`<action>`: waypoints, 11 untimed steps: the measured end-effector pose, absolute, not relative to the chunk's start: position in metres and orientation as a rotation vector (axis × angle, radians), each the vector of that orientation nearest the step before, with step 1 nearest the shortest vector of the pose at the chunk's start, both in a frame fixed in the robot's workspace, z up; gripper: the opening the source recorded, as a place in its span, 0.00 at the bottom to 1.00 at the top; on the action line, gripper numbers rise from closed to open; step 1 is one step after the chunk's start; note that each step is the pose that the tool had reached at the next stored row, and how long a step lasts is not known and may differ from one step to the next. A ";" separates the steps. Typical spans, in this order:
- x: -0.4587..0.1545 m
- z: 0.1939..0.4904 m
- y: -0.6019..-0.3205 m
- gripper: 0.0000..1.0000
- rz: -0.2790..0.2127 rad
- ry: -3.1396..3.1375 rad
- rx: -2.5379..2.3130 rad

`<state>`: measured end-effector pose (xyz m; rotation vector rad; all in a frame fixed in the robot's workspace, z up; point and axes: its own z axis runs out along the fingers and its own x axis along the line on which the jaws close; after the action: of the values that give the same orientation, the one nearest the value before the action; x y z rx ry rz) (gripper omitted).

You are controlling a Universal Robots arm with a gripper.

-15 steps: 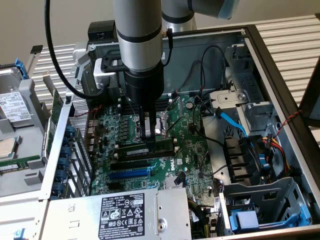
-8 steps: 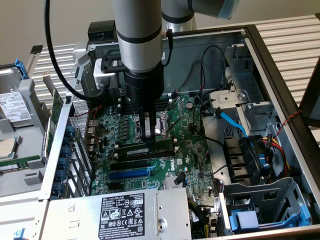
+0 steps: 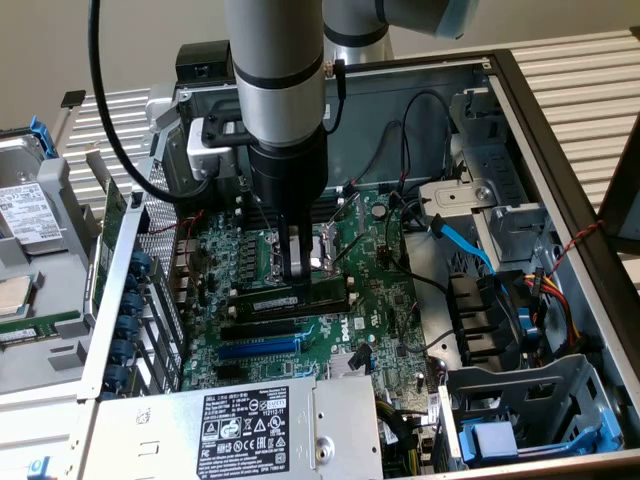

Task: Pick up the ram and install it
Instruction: 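Insert the ram into the slot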

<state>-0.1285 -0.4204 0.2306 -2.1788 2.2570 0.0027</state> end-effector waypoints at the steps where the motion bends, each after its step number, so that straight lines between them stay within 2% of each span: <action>1: -0.128 0.231 -0.420 0.20 0.003 2.257 -2.179; 11: -0.128 0.246 -0.421 0.20 0.003 2.257 -2.179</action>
<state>-0.1284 -0.4207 0.2458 -2.1790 2.2566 0.0027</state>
